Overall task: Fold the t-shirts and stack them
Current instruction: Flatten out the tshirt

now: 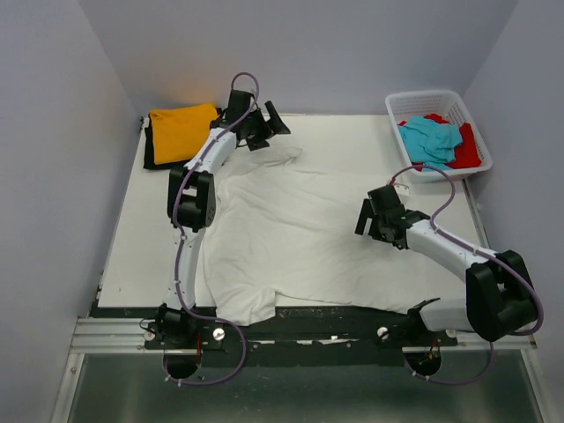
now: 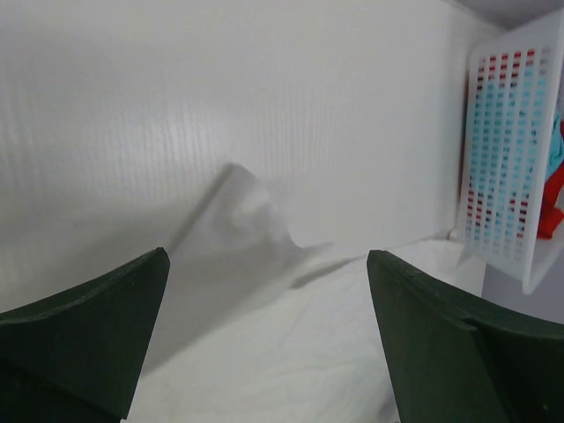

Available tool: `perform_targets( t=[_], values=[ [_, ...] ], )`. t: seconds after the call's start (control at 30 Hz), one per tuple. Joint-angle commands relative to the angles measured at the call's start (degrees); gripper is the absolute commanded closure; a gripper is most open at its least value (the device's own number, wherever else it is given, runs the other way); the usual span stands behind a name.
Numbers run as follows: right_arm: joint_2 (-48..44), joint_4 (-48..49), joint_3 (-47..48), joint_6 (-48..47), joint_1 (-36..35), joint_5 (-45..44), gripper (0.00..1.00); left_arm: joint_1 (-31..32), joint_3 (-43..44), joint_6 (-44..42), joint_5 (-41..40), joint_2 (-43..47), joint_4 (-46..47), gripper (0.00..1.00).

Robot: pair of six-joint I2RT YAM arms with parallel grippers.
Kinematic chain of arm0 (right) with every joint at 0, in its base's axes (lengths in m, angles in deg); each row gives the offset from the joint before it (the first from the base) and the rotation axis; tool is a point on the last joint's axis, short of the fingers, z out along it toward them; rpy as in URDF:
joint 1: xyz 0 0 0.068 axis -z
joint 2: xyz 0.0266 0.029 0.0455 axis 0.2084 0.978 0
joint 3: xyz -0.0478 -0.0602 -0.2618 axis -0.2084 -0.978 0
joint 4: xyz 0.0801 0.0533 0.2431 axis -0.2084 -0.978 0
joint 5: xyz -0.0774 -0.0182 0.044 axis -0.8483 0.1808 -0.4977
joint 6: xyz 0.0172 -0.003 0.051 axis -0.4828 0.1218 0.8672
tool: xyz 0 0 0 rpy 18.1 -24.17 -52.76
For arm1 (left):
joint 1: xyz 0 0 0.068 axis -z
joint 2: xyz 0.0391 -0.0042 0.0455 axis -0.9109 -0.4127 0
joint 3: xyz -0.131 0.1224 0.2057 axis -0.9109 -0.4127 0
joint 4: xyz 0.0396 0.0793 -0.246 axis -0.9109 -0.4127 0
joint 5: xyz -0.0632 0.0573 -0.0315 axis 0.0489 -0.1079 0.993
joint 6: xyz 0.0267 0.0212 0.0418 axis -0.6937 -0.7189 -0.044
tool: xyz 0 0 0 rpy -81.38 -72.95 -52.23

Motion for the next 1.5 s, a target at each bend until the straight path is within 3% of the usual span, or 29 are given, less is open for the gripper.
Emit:
perform_targets(
  t=[0.0,0.23,0.37,0.5,0.6,0.77,1.1,1.27,1.47],
  values=[
    [-3.1,0.0,-1.4,-0.3,0.3,-2.4,0.00,-3.4,5.9,5.8,-8.7,-5.1,6.7,0.01],
    [-4.7,4.9,0.5,-3.8,0.3,2.6,0.00,-4.5,7.6,2.4,-7.2,-1.4,7.2,0.01],
    [-2.4,13.8,3.1,-7.8,0.2,16.8,0.00,-4.5,0.6,-1.4,-8.0,8.6,3.0,0.01],
    [10.8,23.6,10.4,-5.0,-2.4,28.2,0.00,-2.9,-22.0,-5.4,-11.4,26.1,1.6,0.01],
    [22.7,26.0,19.9,-2.5,-5.1,29.0,0.00,-0.6,-45.0,-4.5,-15.9,40.0,5.7,0.01],
    [37.6,27.8,34.9,0.5,-7.7,28.7,0.00,2.6,-71.7,2.3,-13.6,54.6,16.3,0.01],
    [53.9,28.1,52.2,0.6,-9.9,25.8,0.00,6.1,-96.1,9.8,-11.7,61.7,24.6,0.01],
    [58.8,33.7,57.0,0.5,-10.2,24.5,0.00,7.7,-99.0,8.3,-14.4,60.5,22.0,0.01],
    [67.3,36.9,70.0,2.2,-10.4,27.0,0.00,8.2,-100.4,6.8,-15.9,58.5,20.3,0.01]
  ],
)
